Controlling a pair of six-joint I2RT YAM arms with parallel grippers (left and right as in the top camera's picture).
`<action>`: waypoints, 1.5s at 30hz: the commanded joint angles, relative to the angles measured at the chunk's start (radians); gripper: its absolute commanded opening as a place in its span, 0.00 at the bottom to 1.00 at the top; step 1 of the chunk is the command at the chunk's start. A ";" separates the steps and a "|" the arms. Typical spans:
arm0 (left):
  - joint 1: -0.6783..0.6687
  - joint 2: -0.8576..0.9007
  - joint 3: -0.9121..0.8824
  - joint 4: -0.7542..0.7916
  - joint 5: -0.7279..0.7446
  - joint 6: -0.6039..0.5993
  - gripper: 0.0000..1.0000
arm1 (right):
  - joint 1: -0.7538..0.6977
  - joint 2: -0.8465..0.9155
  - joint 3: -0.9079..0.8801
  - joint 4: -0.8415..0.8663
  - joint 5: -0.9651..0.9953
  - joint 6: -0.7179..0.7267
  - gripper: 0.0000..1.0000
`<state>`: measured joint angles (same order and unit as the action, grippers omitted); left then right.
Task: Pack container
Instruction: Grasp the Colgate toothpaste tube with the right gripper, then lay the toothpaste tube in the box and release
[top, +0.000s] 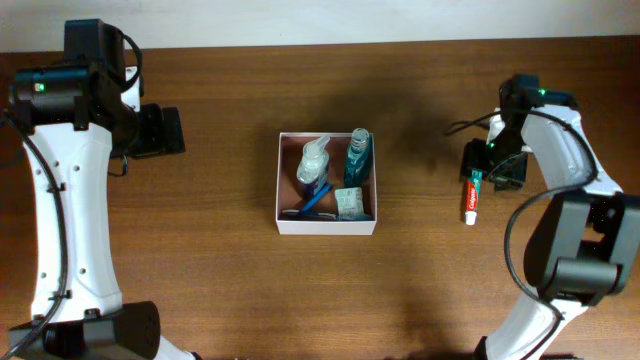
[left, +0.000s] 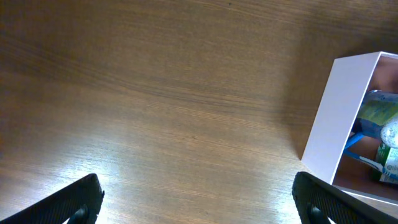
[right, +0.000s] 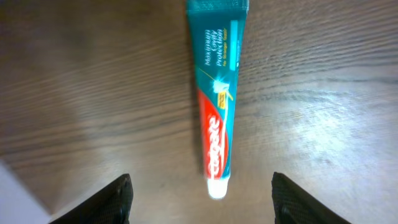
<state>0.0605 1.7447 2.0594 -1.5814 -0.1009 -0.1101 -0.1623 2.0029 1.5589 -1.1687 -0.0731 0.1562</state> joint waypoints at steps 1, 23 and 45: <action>0.000 -0.016 0.009 0.001 0.007 -0.009 1.00 | -0.021 0.051 -0.019 0.021 -0.013 0.010 0.65; 0.000 -0.016 0.009 0.001 0.007 -0.009 0.99 | 0.035 -0.086 -0.017 0.000 -0.022 0.010 0.04; -0.001 -0.016 0.009 0.001 0.007 -0.009 0.99 | 0.776 -0.280 -0.001 0.061 -0.047 -0.833 0.04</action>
<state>0.0605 1.7447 2.0594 -1.5818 -0.1013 -0.1104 0.6205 1.6650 1.5593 -1.1393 -0.1211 -0.4873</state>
